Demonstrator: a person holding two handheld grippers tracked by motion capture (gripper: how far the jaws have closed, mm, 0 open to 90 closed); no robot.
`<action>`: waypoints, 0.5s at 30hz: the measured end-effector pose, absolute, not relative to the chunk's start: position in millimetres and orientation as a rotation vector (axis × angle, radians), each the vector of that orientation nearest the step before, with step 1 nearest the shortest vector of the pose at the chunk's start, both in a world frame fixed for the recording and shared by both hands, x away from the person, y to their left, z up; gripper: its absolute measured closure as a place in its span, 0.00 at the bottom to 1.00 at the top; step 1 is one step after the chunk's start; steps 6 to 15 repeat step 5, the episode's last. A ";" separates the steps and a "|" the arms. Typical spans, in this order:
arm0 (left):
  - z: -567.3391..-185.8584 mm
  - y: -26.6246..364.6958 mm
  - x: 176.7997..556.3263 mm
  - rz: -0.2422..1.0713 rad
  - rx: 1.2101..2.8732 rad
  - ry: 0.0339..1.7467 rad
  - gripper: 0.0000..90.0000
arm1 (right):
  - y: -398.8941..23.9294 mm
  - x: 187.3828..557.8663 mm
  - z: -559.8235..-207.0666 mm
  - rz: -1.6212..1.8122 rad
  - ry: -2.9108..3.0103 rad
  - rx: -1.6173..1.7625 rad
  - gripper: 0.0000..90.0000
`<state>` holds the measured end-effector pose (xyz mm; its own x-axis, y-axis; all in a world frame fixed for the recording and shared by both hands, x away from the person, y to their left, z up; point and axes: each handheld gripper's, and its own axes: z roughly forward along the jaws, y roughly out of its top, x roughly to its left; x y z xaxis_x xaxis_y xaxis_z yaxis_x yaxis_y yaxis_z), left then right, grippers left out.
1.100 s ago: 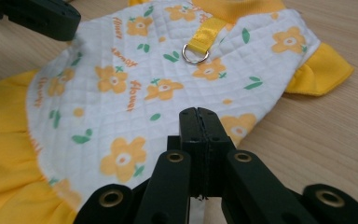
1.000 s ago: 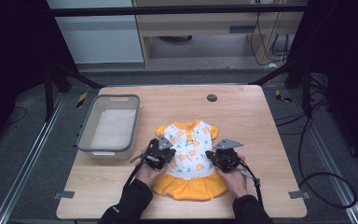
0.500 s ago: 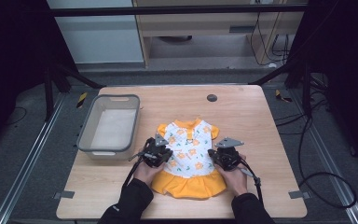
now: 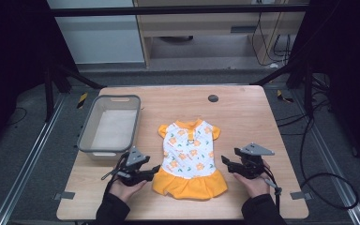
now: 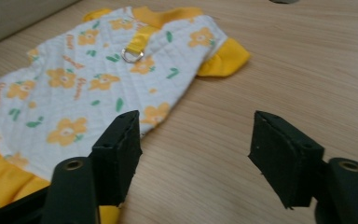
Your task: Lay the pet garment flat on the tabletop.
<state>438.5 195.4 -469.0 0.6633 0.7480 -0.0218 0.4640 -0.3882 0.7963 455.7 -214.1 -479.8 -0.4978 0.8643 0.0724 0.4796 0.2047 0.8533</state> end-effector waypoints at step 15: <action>-471.1 222.2 426.3 0.499 2.025 0.989 0.36 | -234.0 450.2 -481.9 1.228 1.996 1.317 0.25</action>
